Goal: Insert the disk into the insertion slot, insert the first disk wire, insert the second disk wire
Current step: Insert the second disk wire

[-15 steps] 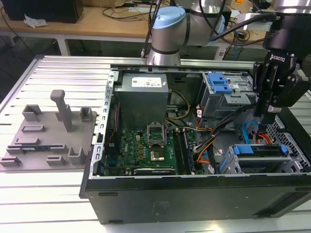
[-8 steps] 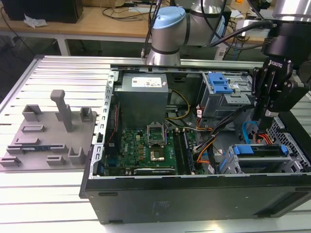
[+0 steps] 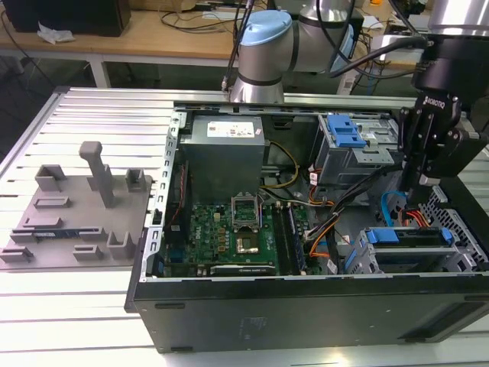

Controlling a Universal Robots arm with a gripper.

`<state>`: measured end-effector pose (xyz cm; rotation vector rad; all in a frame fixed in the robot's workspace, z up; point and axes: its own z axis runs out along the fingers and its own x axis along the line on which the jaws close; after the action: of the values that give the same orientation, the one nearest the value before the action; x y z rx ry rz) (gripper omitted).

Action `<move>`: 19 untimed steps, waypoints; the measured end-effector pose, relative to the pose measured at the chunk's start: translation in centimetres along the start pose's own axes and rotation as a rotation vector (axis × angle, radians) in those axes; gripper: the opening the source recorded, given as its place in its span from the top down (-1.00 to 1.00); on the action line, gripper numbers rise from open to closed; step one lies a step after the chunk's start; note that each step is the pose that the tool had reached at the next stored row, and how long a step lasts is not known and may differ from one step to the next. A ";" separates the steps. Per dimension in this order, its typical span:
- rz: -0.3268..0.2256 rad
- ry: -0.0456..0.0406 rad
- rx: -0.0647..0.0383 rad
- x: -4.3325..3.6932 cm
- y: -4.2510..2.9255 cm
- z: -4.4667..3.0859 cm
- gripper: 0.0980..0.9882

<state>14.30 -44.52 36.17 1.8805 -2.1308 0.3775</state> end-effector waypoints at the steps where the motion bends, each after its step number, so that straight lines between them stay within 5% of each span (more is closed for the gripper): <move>1: 0.000 0.0003 0.000 0.00 0.00 0.00 0.40; 19: -0.006 0.0003 0.003 0.21 0.05 0.23 0.40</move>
<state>14.21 -44.80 36.04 1.8872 -2.1254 0.3795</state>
